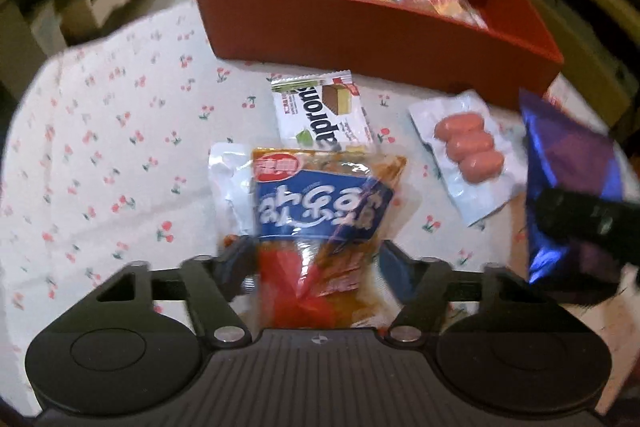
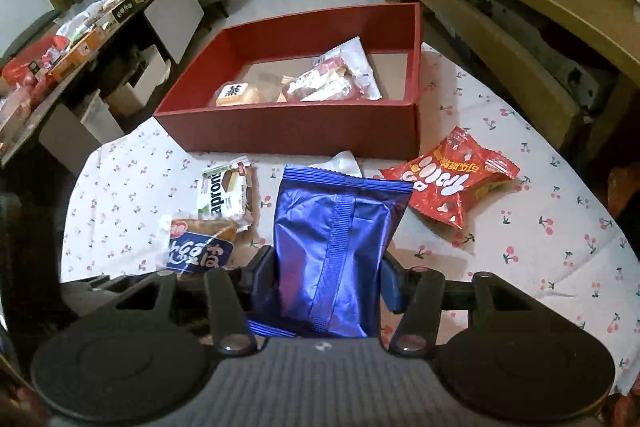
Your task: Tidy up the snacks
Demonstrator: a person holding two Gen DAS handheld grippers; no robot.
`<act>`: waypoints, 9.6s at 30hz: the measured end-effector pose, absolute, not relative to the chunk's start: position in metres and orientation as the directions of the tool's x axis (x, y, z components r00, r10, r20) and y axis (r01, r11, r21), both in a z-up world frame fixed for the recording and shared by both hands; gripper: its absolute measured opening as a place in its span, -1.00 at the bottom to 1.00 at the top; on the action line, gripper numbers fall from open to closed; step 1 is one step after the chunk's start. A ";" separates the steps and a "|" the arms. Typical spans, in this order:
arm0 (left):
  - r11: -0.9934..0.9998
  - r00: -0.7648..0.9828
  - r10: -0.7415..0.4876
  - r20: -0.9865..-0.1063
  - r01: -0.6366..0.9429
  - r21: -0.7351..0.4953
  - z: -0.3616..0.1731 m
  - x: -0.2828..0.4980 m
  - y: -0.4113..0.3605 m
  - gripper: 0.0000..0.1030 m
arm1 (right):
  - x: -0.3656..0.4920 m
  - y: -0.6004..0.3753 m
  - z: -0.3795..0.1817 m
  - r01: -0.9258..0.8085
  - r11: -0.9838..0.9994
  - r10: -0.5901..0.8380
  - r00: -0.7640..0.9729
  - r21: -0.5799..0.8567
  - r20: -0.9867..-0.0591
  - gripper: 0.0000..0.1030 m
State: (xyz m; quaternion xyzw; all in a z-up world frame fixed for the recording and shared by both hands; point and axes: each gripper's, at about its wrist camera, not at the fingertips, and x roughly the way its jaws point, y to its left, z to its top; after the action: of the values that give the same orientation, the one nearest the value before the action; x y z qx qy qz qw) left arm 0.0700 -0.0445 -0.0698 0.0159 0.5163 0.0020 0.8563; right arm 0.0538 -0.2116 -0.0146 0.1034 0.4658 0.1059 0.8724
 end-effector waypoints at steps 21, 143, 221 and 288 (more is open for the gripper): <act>0.994 0.449 -0.106 -0.887 0.048 -0.094 -0.058 0.070 -0.023 0.03 | 0.059 -0.199 -0.018 -0.099 0.962 0.266 0.541 0.254 -0.798 0.34; 0.968 0.629 -0.176 -0.757 -0.027 -0.248 0.016 0.197 0.006 0.57 | 0.195 -0.205 0.001 -0.024 0.961 0.228 0.631 0.276 -0.741 0.35; 0.984 0.408 -0.129 -0.904 -0.061 -0.167 -0.057 0.123 0.023 0.22 | 0.100 -0.232 -0.028 -0.050 0.970 0.233 0.492 0.240 -0.839 0.28; 0.986 0.426 -0.130 -0.895 0.148 -0.072 -0.042 0.050 -0.011 0.17 | 0.048 -0.170 -0.039 -0.253 0.961 0.222 0.480 0.108 -0.849 0.26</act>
State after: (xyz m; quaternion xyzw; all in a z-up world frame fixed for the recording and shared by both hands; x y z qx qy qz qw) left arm 0.0499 -0.0107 -0.0421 0.0087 0.5295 -0.0823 0.8443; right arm 0.0476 -0.1700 -0.0389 -0.0161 0.4906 0.1380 0.8602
